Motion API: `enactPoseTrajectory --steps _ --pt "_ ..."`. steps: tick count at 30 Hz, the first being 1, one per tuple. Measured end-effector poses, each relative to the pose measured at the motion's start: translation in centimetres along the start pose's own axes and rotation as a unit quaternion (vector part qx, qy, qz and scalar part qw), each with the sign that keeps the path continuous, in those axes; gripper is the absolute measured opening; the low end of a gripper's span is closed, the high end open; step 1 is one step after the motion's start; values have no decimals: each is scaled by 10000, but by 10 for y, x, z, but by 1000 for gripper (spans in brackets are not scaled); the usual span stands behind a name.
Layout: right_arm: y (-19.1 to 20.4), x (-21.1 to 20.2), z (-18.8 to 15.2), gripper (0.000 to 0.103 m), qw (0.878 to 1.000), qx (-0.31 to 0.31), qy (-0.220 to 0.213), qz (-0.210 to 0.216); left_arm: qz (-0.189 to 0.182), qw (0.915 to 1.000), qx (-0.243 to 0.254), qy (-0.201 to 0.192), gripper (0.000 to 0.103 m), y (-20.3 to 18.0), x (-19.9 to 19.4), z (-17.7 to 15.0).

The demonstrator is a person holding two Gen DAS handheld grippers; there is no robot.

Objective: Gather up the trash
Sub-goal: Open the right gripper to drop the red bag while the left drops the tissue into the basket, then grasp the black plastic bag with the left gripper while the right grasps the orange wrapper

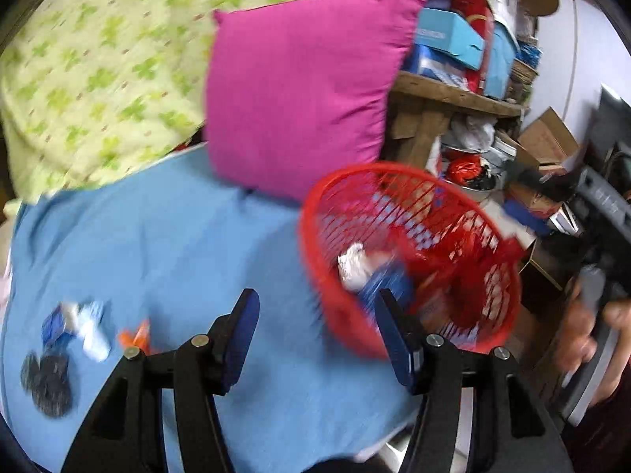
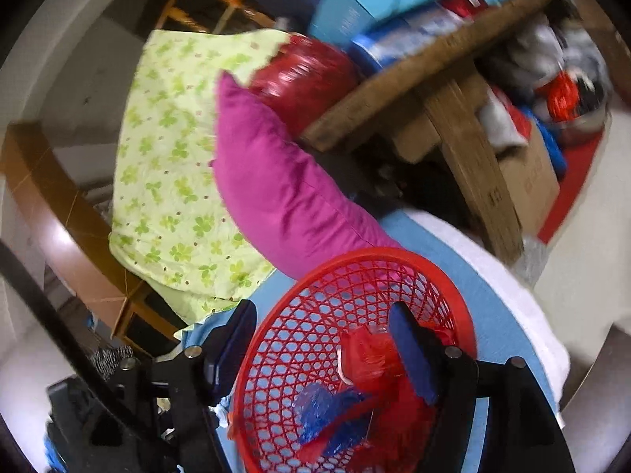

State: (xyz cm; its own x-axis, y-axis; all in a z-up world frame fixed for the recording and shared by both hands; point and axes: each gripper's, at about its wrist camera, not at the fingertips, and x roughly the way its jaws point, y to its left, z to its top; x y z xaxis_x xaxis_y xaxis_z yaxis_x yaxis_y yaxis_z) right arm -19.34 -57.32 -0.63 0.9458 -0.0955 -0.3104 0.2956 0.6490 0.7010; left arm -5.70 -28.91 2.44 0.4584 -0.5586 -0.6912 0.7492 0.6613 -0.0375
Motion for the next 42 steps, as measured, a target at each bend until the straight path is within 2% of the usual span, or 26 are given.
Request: enactPoseTrajectory --steps 5,11,15,19,24,27,30,38,42 --pt "33 -27 -11 73 9980 -554 -122 265 343 9984 -410 209 62 43 -31 -67" --pt "94 -33 -37 73 9894 -1234 50 761 897 9882 -1160 442 62 110 -63 -138" --pt "139 -18 -68 73 9794 -1647 451 1073 1251 9770 -1695 327 62 155 -88 -166" --pt "171 15 -104 73 9694 -1850 1127 1153 1559 9632 -2187 145 62 200 -111 -187" --pt "191 57 -146 73 9575 -1849 1934 1077 1756 9494 -2603 48 62 237 -121 -205" --pt "198 82 -167 73 9496 -1891 2279 1029 1774 9417 -2858 37 62 257 -121 -214" --pt "206 106 -187 73 9413 -2038 2519 948 1740 9376 -3009 -29 62 273 -120 -215" --pt "221 153 -225 73 9265 -2439 2729 872 1699 9383 -3007 -184 62 300 -110 -194" --pt "226 181 -238 68 9210 -2620 2775 785 1655 9396 -2988 -228 62 311 -102 -178"
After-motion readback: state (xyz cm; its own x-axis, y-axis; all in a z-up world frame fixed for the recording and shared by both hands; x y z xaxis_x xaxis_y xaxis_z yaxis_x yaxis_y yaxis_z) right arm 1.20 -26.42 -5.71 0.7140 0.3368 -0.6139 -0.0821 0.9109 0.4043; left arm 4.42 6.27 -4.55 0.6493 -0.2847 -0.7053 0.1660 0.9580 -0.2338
